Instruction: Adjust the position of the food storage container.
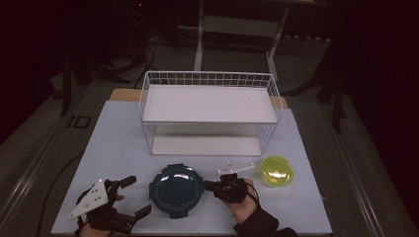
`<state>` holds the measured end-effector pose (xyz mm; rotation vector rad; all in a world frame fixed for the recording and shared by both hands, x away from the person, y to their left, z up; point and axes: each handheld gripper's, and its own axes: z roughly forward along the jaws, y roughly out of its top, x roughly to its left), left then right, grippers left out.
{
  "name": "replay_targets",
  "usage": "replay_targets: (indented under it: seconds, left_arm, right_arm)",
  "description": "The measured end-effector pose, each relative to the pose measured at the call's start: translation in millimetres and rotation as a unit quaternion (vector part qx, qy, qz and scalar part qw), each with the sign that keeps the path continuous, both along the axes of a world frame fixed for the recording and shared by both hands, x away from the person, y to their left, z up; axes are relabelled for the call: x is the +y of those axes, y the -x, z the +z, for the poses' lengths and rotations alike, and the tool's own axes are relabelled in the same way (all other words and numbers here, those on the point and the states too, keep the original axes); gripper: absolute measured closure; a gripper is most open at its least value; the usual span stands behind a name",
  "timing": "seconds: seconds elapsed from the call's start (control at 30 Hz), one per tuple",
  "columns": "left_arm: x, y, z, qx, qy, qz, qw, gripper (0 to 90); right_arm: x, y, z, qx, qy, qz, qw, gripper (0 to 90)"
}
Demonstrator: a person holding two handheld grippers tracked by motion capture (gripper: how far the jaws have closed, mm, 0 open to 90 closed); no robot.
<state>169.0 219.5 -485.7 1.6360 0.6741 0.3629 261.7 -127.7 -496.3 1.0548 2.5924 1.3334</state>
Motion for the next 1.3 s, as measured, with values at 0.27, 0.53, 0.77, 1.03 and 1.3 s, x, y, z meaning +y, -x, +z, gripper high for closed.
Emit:
replay_targets:
  seconds: [0.27, 0.53, 0.77, 1.03, 1.3]
  left_arm:
    - [-1.4, -1.2, -1.0, 0.007, -0.006, -0.002, 1.0000, 0.0]
    - [-1.4, -1.6, -1.8, 0.007, 0.001, -0.003, 1.0000, 0.0]
    - [0.5, -2.7, -1.7, 0.012, -0.010, 0.005, 0.9999, 0.0]
    - [4.1, -7.9, -0.7, 0.044, -0.023, 0.028, 0.9984, 0.0]
    - [7.6, -12.8, 3.2, 0.086, -0.037, 0.041, 0.9948, 0.0]
  right_arm:
    - [14.9, 0.3, 0.0, 0.001, -0.004, 0.019, 0.9998, 90.0]
    - [33.3, -1.6, 0.4, -0.005, -0.001, 0.031, 0.9995, 90.0]
    - [32.5, -2.0, 2.3, -0.021, 0.000, 0.036, 0.9991, 90.0]
    - [17.1, 0.2, 14.4, -0.038, -0.015, 0.021, 0.9989, 87.7]
    - [11.4, 10.5, 26.8, -0.077, -0.034, 0.024, 0.9962, 46.3]
